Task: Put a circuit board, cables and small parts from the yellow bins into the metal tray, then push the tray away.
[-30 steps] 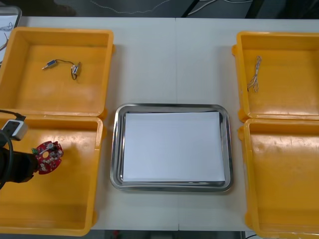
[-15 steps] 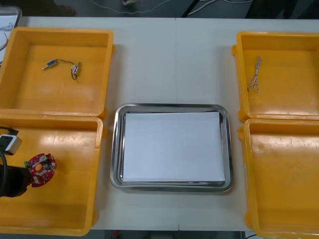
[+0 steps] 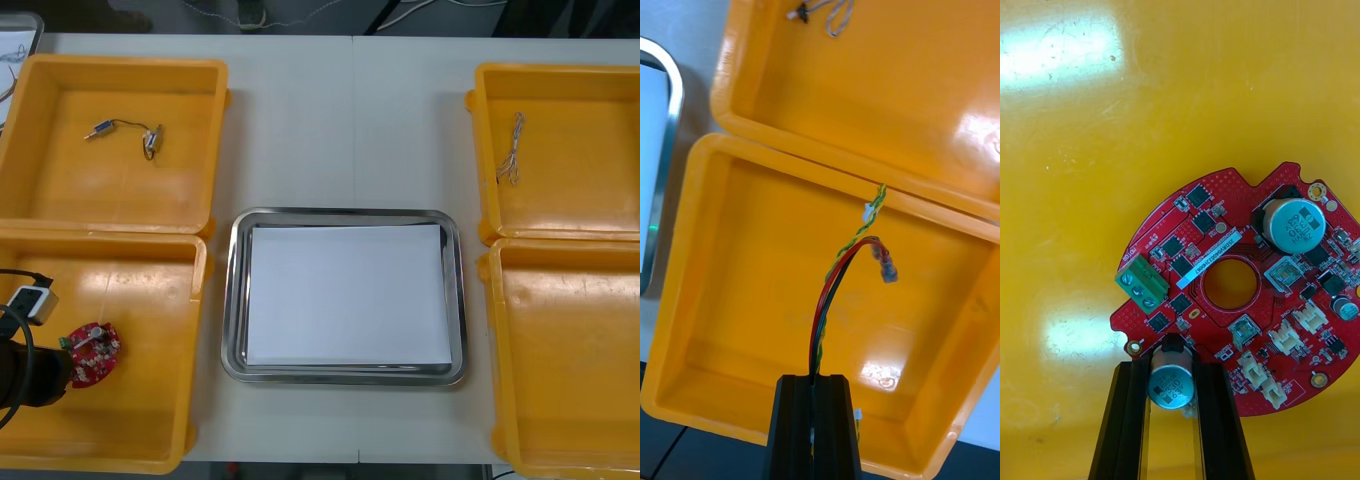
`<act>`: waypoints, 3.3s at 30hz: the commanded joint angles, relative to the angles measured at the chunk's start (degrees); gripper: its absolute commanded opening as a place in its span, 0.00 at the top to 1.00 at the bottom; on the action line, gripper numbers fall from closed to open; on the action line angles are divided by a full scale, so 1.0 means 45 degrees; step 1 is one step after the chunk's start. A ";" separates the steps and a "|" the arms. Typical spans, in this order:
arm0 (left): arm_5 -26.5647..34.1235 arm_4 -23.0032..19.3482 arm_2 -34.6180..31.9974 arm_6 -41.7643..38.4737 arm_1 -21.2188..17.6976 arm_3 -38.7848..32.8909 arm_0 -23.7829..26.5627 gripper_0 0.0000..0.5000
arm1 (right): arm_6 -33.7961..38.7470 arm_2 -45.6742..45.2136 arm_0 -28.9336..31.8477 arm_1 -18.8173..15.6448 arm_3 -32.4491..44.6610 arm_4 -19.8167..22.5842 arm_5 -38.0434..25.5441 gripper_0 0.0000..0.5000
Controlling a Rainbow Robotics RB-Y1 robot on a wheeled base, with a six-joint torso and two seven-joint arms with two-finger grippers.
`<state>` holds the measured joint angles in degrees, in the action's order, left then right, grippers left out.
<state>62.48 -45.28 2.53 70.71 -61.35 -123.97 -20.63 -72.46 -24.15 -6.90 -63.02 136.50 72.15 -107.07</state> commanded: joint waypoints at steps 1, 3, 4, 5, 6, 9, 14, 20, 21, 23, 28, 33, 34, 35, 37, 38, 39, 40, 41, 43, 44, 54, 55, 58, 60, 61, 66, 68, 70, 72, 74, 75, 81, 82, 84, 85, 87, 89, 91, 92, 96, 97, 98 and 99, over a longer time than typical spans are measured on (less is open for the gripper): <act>-0.0154 0.0042 0.0121 0.0870 -0.0468 -0.0067 0.0190 1.00 | 0.0458 0.1246 -0.1299 -0.0878 0.0311 0.0470 0.0317 1.00; -0.0154 -0.0056 0.0121 0.0831 -0.0468 -0.0067 0.0190 1.00 | 0.0458 0.1656 -0.1612 -0.0917 0.0311 0.0645 0.0493 1.00; -0.0154 -0.0095 0.0121 0.0831 -0.0468 -0.0067 0.0210 1.00 | 0.0478 0.1930 -0.1827 -0.0936 0.0311 0.0743 0.0590 1.00; -0.0154 -0.0114 0.0121 0.0811 -0.0448 -0.0067 0.0210 1.00 | 0.0458 0.2027 -0.1924 -0.0917 0.0311 0.0743 0.0629 1.00; -0.0154 -0.0134 0.0121 0.0792 -0.0468 -0.0067 0.0210 1.00 | 0.0478 0.2223 -0.2120 -0.0917 0.0311 0.0782 0.0708 1.00; -0.0213 -0.0114 0.0121 0.0792 -0.0468 -0.0067 0.0210 0.82 | 0.0478 0.2691 -0.2452 -0.0917 0.0369 0.0977 0.0981 1.00; -0.0252 -0.0114 0.0121 0.0792 -0.0468 -0.0087 0.0229 0.00 | 0.0498 0.3707 -0.3194 -0.0917 0.0448 0.1114 0.1450 1.00; -0.0233 -0.0290 0.0121 0.0772 -0.0468 -0.0067 0.0366 0.00 | 0.0498 0.5367 -0.4229 -0.0917 0.0408 0.0802 0.1782 1.00; -0.0213 -0.0310 0.0121 0.0772 -0.0468 -0.0067 0.0405 0.00 | 0.0498 0.5504 -0.4327 -0.0917 0.0408 0.0763 0.1782 1.00; 0.0021 -0.0407 -0.0074 0.0752 -0.0468 -0.0126 0.0522 0.00 | 0.0498 0.6187 -0.4776 -0.0917 0.0408 0.0509 0.1821 1.00; 0.1037 -0.1032 -0.0777 0.0674 -0.0468 -0.0360 0.0757 0.00 | 0.0517 0.7223 -0.5440 -0.0917 0.0389 0.0118 0.1958 1.00; 0.1994 -0.1931 -0.1754 0.0616 -0.0331 -0.0478 0.0893 0.00 | 0.0537 0.8297 -0.6104 -0.0917 0.0330 -0.0233 0.2055 1.00; 0.2111 -0.1989 -0.1851 0.0596 -0.0292 -0.0478 0.0913 0.00 | 0.0537 0.8414 -0.6202 -0.0917 0.0330 -0.0233 0.2094 1.00; 0.2385 -0.2009 -0.1988 0.0557 -0.0214 -0.0478 0.1011 0.00 | 0.0576 0.8629 -0.6358 -0.0936 0.0311 -0.0253 0.2153 1.00; 0.2834 -0.2029 -0.2261 0.0459 -0.0057 -0.0478 0.1186 0.00 | 0.0595 0.8961 -0.6553 -0.0917 0.0272 -0.0292 0.2231 1.00; 0.3146 -0.2029 -0.2437 0.0401 0.0060 -0.0478 0.1284 0.00 | 0.0615 0.9176 -0.6709 -0.0917 0.0252 -0.0331 0.2251 1.00; 0.3498 -0.2068 -0.2633 0.0323 0.0196 -0.0478 0.1401 0.00 | 0.0654 0.9371 -0.6846 -0.0917 0.0252 -0.0351 0.2309 1.00; 0.3654 -0.2087 -0.2730 0.0284 0.0236 -0.0478 0.1460 0.00 | 0.0673 0.9469 -0.6905 -0.0917 0.0252 -0.0370 0.2329 1.00; 0.4025 -0.2107 -0.2906 0.0206 0.0353 -0.0478 0.1577 0.00 | 0.0693 0.9566 -0.6983 -0.0917 0.0252 -0.0390 0.2329 1.00; 0.4494 -0.2146 -0.3238 0.0088 0.0568 -0.0458 0.1753 0.00 | 0.0732 0.9625 -0.7041 -0.0917 0.0252 -0.0390 0.2387 1.00; 0.4826 -0.2165 -0.3433 -0.0224 0.0724 -0.0478 0.1889 0.00 | 0.0732 0.9644 -0.7041 -0.0936 0.0252 -0.0370 0.2387 1.00; 0.6935 -0.1697 -0.4039 -0.2646 0.2130 -0.0458 0.3218 0.00 | 0.0732 0.9625 -0.7041 -0.0917 0.0252 -0.0370 0.2270 1.00; 0.7053 -0.1599 -0.4117 -0.2880 0.2345 -0.0458 0.3296 0.00 | 0.0732 0.9644 -0.7041 -0.0917 0.0252 -0.0370 0.2270 1.00; 0.7209 -0.1325 -0.4254 -0.3466 0.2794 -0.0458 0.3413 0.00 | 0.0732 0.9625 -0.7041 -0.0917 0.0252 -0.0370 0.2270 1.00; 0.7267 -0.1208 -0.4332 -0.3779 0.3048 -0.0380 0.3452 0.00 | 0.0732 0.9625 -0.7041 -0.0917 0.0272 -0.0370 0.2251 1.00; 0.7326 -0.1150 -0.4390 -0.3857 0.3263 -0.0302 0.3511 0.00 | 0.0732 0.9625 -0.7041 -0.0917 0.0311 -0.0370 0.2231 1.00; 0.7365 -0.0915 -0.4547 -0.4033 0.3907 0.0304 0.3686 0.00 | 0.0751 0.9625 -0.7041 -0.0917 0.0350 -0.0390 0.2231 1.00; 0.7365 -0.0798 -0.4547 -0.4072 0.4122 0.0636 0.3784 0.00 | 0.0751 0.9625 -0.7041 -0.0917 0.0350 -0.0390 0.2231 1.00; 0.7365 -0.0681 -0.4527 -0.4091 0.4357 0.1124 0.3921 0.00 | 0.0751 0.9625 -0.7041 -0.0917 0.0350 -0.0390 0.2231 1.00; 0.7365 -0.0583 -0.4527 -0.4091 0.4552 0.1378 0.4018 0.00 | 0.0751 0.9644 -0.7041 -0.0917 0.0350 -0.0390 0.2231 1.00; 0.7365 -0.0407 -0.4488 -0.4091 0.4689 0.1593 0.4077 0.00 | 0.0732 0.9644 -0.7041 -0.0917 0.0350 -0.0390 0.2231 1.00; 0.7365 -0.0368 -0.4449 -0.4111 0.4689 0.1632 0.4077 0.00 | 0.0751 0.9644 -0.7041 -0.0917 0.0350 -0.0390 0.2231 1.00; 0.7346 0.0706 -0.3746 -0.4169 0.4904 0.1710 0.4057 0.00 | 0.0751 0.9625 -0.7041 -0.0917 0.0350 -0.0409 0.2172 1.00; 0.7326 0.0745 -0.3629 -0.4189 0.4943 0.1749 0.4077 0.00 | 0.0751 0.9625 -0.7041 -0.0917 0.0350 -0.0409 0.2153 1.00; 0.7267 0.0784 -0.3531 -0.4208 0.5021 0.1847 0.4057 0.00 | 0.0732 0.9644 -0.7041 -0.0917 0.0350 -0.0409 0.2114 1.00; 0.7228 0.0803 -0.3492 -0.4208 0.5079 0.1905 0.4057 0.00 | 0.0751 0.9625 -0.7041 -0.0936 0.0350 -0.0409 0.2075 1.00; 0.7131 0.0823 -0.3414 -0.4189 0.5118 0.2042 0.4077 0.00 | 0.0751 0.9644 -0.7041 -0.0917 0.0350 -0.0429 0.2036 1.00; 0.6877 0.0882 -0.3218 -0.4208 0.5157 0.2159 0.4077 0.00 | 0.0732 0.9644 -0.7041 -0.0917 0.0350 -0.0448 0.1958 1.00; 0.6740 0.0940 -0.3082 -0.4228 0.5157 0.2218 0.4077 0.00 | 0.0693 0.9625 -0.7041 -0.0917 0.0350 -0.0468 0.1879 1.00; 0.6681 0.0999 -0.3023 -0.4228 0.5196 0.2296 0.4077 0.00 | 0.0673 0.9644 -0.7041 -0.0917 0.0350 -0.0487 0.1840 1.00; 0.6642 0.1135 -0.2965 -0.4208 0.5353 0.2394 0.4057 0.00 | 0.0654 0.9644 -0.7041 -0.0917 0.0350 -0.0526 0.1743 1.00; 0.6603 0.1175 -0.2945 -0.4189 0.5392 0.2452 0.4057 0.00 | 0.0654 0.9644 -0.7041 -0.0917 0.0350 -0.0526 0.1704 1.00; 0.6545 0.1214 -0.2867 -0.4189 0.5411 0.2491 0.4077 0.00 | 0.0654 0.9625 -0.7041 -0.0917 0.0350 -0.0526 0.1684 1.00; 0.6506 0.1253 -0.2828 -0.4189 0.5411 0.2511 0.4057 0.00 | 0.0654 0.9644 -0.7041 -0.0917 0.0350 -0.0526 0.1684 1.00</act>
<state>92.72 -40.66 -11.23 50.79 -38.29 -112.84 -3.67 -70.53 18.94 -36.84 -64.89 137.26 70.37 -99.01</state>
